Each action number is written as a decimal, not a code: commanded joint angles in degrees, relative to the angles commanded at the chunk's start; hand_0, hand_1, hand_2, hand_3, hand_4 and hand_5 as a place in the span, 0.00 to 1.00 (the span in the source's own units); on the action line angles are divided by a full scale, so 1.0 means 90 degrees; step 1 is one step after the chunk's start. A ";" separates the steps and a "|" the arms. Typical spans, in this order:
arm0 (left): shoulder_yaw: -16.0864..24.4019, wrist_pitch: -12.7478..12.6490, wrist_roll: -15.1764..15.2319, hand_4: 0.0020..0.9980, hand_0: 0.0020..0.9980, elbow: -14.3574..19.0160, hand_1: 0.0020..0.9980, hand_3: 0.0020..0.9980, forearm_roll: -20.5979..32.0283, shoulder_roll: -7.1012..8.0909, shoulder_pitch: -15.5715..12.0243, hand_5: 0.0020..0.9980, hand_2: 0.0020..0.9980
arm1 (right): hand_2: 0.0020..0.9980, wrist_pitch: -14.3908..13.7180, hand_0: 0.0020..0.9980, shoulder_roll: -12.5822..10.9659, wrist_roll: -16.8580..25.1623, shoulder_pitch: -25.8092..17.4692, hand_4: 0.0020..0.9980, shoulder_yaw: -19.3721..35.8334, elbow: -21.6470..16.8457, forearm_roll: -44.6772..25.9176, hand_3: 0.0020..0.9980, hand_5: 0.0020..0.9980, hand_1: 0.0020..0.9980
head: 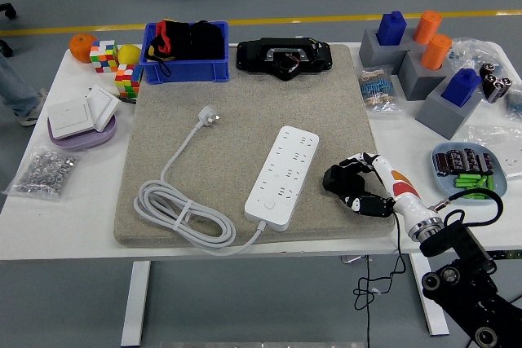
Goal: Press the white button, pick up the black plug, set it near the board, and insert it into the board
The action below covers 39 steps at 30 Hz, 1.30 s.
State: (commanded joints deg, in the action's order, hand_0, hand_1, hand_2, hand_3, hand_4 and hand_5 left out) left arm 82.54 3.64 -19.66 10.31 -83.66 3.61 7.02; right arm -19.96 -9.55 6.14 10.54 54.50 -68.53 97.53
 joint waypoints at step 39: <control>-0.0060 0.0002 0.0009 0.65 0.71 0.0000 0.66 0.68 0.0070 0.0009 0.0008 0.28 0.59 | 0.29 -0.0756 0.43 0.0392 0.0627 0.0774 0.73 -0.0776 0.0156 -0.0364 0.40 0.00 0.29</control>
State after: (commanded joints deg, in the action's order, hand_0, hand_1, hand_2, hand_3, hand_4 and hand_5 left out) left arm 82.00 3.66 -19.58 10.31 -83.03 3.69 7.10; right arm -26.76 -6.03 11.79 17.51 47.52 -67.13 94.25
